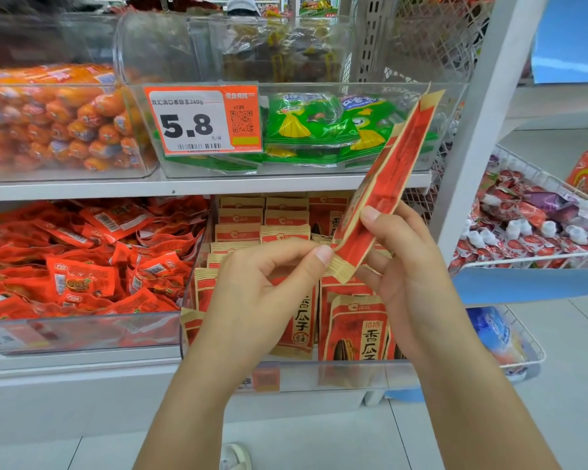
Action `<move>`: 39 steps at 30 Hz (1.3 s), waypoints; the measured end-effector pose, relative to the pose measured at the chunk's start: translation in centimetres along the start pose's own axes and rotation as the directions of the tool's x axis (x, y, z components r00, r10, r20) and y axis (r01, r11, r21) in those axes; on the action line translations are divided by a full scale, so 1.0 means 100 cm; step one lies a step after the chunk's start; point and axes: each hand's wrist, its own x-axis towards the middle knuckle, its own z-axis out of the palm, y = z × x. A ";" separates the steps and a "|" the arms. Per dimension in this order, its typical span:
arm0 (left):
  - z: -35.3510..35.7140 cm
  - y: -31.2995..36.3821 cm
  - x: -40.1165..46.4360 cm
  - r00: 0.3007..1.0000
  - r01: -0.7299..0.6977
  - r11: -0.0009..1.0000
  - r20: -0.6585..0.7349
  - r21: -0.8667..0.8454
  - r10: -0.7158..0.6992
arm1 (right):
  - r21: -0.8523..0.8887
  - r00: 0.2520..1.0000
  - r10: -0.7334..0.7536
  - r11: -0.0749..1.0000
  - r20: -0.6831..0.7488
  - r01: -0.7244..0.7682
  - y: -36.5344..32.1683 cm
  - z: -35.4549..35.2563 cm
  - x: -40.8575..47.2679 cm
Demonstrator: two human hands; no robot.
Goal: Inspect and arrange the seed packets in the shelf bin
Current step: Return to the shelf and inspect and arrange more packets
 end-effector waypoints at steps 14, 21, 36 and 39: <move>-0.003 -0.002 0.000 0.997 0.073 0.997 0.021 0.000 -0.073 | -0.146 0.977 -0.174 0.977 -0.126 0.156 0.002 0.007 0.001; 0.015 -0.004 0.001 0.999 -0.010 0.994 -0.041 0.105 0.015 | -0.416 0.964 -0.246 0.890 -0.099 0.185 0.008 0.017 -0.004; -0.002 -0.016 0.003 0.970 0.239 0.968 0.065 -0.075 -0.234 | -0.267 0.982 -0.170 0.953 -0.082 0.143 -0.005 -0.005 -0.003; 0.011 -0.011 0.002 0.982 0.103 0.990 -0.167 0.093 -0.087 | -0.382 0.986 -0.169 0.910 0.008 0.159 0.002 0.006 -0.008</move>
